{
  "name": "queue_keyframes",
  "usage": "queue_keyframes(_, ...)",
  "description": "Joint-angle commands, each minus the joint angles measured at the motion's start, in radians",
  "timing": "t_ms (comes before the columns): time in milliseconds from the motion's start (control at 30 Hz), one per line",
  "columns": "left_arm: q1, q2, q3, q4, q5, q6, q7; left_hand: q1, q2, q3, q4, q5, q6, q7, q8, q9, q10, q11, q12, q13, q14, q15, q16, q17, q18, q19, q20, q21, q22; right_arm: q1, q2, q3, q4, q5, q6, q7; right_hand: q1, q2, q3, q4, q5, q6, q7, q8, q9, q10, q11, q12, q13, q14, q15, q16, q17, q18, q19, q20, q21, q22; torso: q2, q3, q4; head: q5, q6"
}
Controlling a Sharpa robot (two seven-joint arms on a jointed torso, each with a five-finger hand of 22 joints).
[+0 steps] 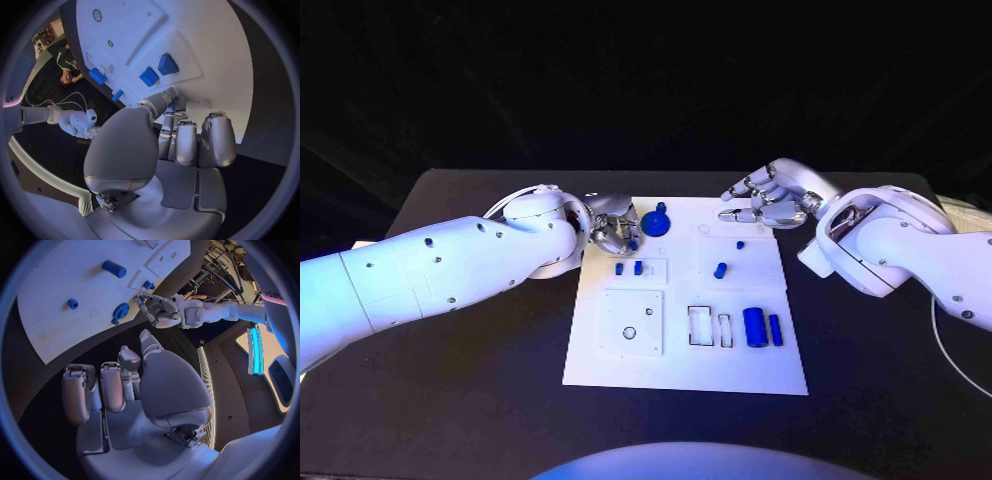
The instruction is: Assemble the parts on the task board
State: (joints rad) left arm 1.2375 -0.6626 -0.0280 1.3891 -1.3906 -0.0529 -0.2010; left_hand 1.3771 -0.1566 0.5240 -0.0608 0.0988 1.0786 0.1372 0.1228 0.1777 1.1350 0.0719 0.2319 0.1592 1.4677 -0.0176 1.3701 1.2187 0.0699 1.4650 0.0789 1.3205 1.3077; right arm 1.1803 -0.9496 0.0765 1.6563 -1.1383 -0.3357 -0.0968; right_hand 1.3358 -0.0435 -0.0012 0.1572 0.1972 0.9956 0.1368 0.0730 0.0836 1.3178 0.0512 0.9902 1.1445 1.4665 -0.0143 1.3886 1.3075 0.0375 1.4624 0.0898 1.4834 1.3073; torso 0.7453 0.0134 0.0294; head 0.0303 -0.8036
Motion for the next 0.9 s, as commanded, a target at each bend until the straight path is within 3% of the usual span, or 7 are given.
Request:
queue_keyframes(33,-0.001,0.002,0.0,0.001,0.01,0.002,0.014,-0.012,0.002,-0.004,0.001,-0.003,-0.008,-0.001,-0.006,-0.003,-0.008,0.001,-0.007,-0.001,0.028,0.006,-0.005,-0.002,-0.008,0.008,0.009,-0.005,0.05,-0.001,0.0,0.0,0.001,-0.003,0.014,0.001,0.002,0.01,-0.008,0.0,0.006,0.003,0.004,-0.004,0.002,-0.003,0.001,-0.002,-0.001,0.053,-0.007,-0.004,0.022,0.004,-0.007,-0.001,-0.004,0.093,0.0,-0.0005,0.0005,0.002,0.0)
queue_keyframes(167,-0.001,0.001,0.0,0.0,0.014,0.0,0.01,-0.017,-0.002,-0.003,0.001,-0.003,-0.024,0.004,-0.017,-0.009,-0.022,0.006,-0.014,-0.002,0.027,0.01,-0.006,-0.005,-0.007,0.005,0.012,-0.011,0.046,-0.001,0.0,0.0,0.0,-0.003,0.014,0.0,0.001,0.01,-0.009,0.001,0.006,0.003,0.004,-0.004,0.002,-0.003,0.001,-0.002,-0.001,0.053,-0.007,-0.005,0.021,0.004,-0.007,-0.001,-0.004,0.093,0.0,-0.0001,-0.0001,0.002,0.001)
queue_keyframes(267,-0.001,0.0,0.0,-0.001,0.022,-0.002,0.003,-0.022,-0.008,0.003,0.002,-0.002,-0.077,0.015,-0.048,-0.026,-0.068,0.018,-0.035,-0.011,0.025,0.02,-0.006,-0.009,-0.002,-0.003,0.019,-0.035,0.027,-0.001,0.0,0.0,0.001,-0.003,0.012,0.001,0.001,0.01,-0.009,0.001,0.006,0.003,0.004,-0.004,0.002,-0.003,0.001,-0.001,0.0,0.053,-0.007,-0.003,0.023,0.004,-0.006,-0.001,-0.004,0.094,0.0,-0.0002,-0.0006,0.002,0.001)
queue_keyframes(400,-0.001,-0.002,-0.001,-0.003,0.03,-0.006,-0.004,-0.026,-0.018,0.004,0.001,-0.002,-0.127,0.025,-0.061,-0.044,-0.121,0.032,-0.057,-0.024,0.023,0.031,-0.009,-0.017,0.005,-0.013,0.029,-0.065,0.004,-0.001,0.0,0.0,0.001,-0.003,0.01,0.001,0.001,0.01,-0.009,0.001,0.006,0.003,0.004,-0.004,0.002,-0.003,0.001,-0.001,0.0,0.053,-0.007,-0.003,0.024,0.004,-0.006,-0.001,-0.004,0.094,0.0,0.0001,-0.0007,0.002,0.002)
queue_keyframes(700,-0.001,-0.01,-0.001,-0.004,0.039,-0.006,-0.011,-0.025,-0.022,-0.002,0.0,-0.003,-0.149,0.03,-0.059,-0.055,-0.152,0.039,-0.064,-0.032,0.02,0.036,-0.012,-0.026,0.01,-0.02,0.036,-0.089,-0.015,-0.001,-0.001,0.0,-0.005,-0.007,0.009,-0.002,0.002,0.01,-0.01,0.001,0.006,0.003,0.004,-0.004,0.002,-0.005,0.001,-0.005,-0.003,0.053,-0.007,-0.006,0.02,0.005,-0.008,-0.001,-0.006,0.091,-0.001,-0.0007,-0.0004,0.001,0.002)
queue_keyframes(900,0.001,-0.05,0.0,0.01,0.075,-0.006,-0.005,-0.016,-0.018,0.0,-0.004,-0.002,-0.14,0.029,-0.05,-0.056,-0.156,0.04,-0.06,-0.034,0.02,0.037,-0.011,-0.027,0.011,-0.02,0.038,-0.093,-0.018,-0.003,-0.001,0.0,-0.022,-0.018,0.01,-0.004,0.005,0.01,-0.011,-0.001,0.007,0.004,0.003,-0.004,0.002,-0.005,0.001,-0.005,-0.004,0.052,-0.007,-0.007,0.019,0.005,-0.009,-0.001,-0.007,0.089,-0.003,-0.0014,0.0013,-0.001,0.007)
